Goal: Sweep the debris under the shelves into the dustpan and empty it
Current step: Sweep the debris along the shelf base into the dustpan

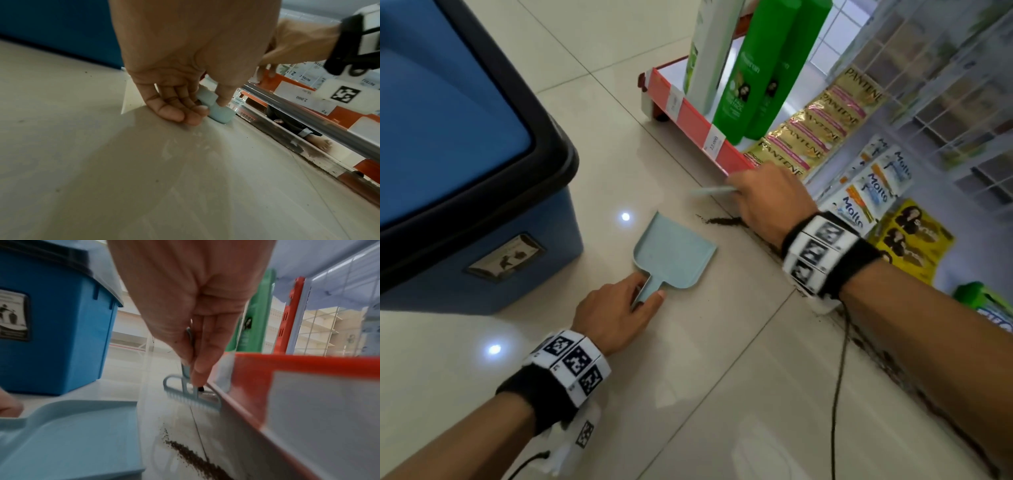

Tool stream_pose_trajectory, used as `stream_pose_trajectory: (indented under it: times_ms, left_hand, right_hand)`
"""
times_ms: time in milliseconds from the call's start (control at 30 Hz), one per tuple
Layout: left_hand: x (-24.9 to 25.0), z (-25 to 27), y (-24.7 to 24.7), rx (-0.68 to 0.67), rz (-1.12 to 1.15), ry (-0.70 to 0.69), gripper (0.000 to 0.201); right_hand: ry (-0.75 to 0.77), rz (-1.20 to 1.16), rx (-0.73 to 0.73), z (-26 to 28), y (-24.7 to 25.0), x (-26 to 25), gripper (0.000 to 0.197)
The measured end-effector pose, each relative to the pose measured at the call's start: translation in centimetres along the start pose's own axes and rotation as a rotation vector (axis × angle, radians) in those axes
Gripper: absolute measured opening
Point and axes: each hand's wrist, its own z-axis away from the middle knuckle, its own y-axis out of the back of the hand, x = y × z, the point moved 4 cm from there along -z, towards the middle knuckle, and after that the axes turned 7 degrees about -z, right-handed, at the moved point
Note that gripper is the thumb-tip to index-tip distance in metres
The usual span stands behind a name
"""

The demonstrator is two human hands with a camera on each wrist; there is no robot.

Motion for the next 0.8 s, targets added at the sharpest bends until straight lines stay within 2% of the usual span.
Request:
stream_pose_trajectory:
  times_ms: [67,167,367,500,667,800]
  left_hand:
    - [0.1,0.1,0.0,0.000,-0.009,0.000,0.039]
    - [0.1,0.2,0.1,0.002,-0.020,0.007,0.039]
    - [0.2,1.0,0.3,-0.029,0.041,-0.023,0.031]
    - [0.4,1.5,0.1,-0.050,0.035,-0.037,0.031]
    - [0.5,1.9,0.0,-0.051,0.050,-0.039,0.028]
    - [0.4,2.1,-0.1,-0.033,0.047,-0.043,0.021]
  right_hand:
    - [0.015,0.031,-0.016,-1.6,-1.0,-0.9,0.027]
    - [-0.008,0.018,-0.121,-2.3,-2.3,-0.9,0.031]
    - [-0.055,0.044,-0.316,2.8,-1.4,1.9,0.026]
    - [-0.012,-0.002,-0.197,4.2,0.7,1.6,0.020]
    - [0.060,0.025,-0.032,0.8,0.7,-0.9,0.024]
    - [0.021,0.069,-0.125,-0.6,-1.1,-1.4,0.024]
